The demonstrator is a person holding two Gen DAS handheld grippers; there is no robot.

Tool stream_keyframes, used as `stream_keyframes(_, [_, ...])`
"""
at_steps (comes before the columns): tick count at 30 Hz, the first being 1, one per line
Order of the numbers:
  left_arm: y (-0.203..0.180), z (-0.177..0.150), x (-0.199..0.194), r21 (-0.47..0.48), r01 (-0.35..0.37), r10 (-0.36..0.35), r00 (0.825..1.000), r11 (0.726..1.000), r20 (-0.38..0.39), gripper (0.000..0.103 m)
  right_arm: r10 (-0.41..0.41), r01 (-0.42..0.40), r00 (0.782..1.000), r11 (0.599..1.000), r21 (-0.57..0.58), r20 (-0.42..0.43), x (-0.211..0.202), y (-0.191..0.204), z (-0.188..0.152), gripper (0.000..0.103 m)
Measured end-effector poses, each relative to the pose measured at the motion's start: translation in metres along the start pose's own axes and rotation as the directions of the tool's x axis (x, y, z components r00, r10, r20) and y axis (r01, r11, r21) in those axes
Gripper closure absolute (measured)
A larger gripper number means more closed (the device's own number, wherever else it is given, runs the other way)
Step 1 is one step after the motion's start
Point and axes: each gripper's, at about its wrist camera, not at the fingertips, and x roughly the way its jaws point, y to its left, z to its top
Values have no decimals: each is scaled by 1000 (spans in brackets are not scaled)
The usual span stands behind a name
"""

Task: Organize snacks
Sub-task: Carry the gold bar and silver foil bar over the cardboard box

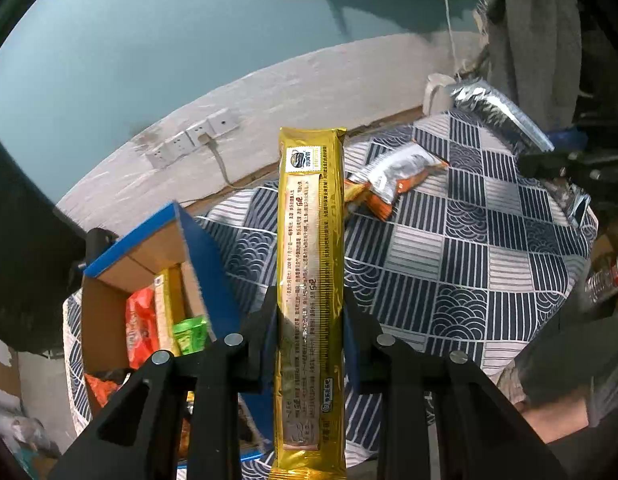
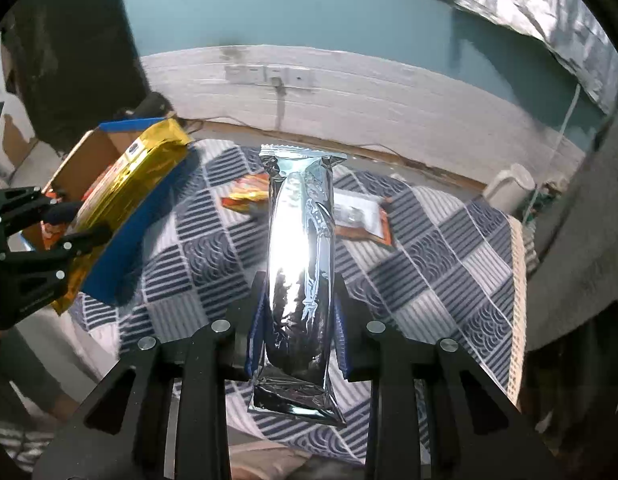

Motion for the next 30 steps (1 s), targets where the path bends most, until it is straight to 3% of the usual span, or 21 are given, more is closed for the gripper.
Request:
stream_keyframes(15, [78,-21,-16,-112,-65,69,997,992,34,75,98,-98,995,994,-49,-6,17,72,55,76])
stream_keyframes(30, [162,-55,-11,-236,-125,129,992,964,-1,75,183,-188,982,976,-108,-57,57,150,99,76])
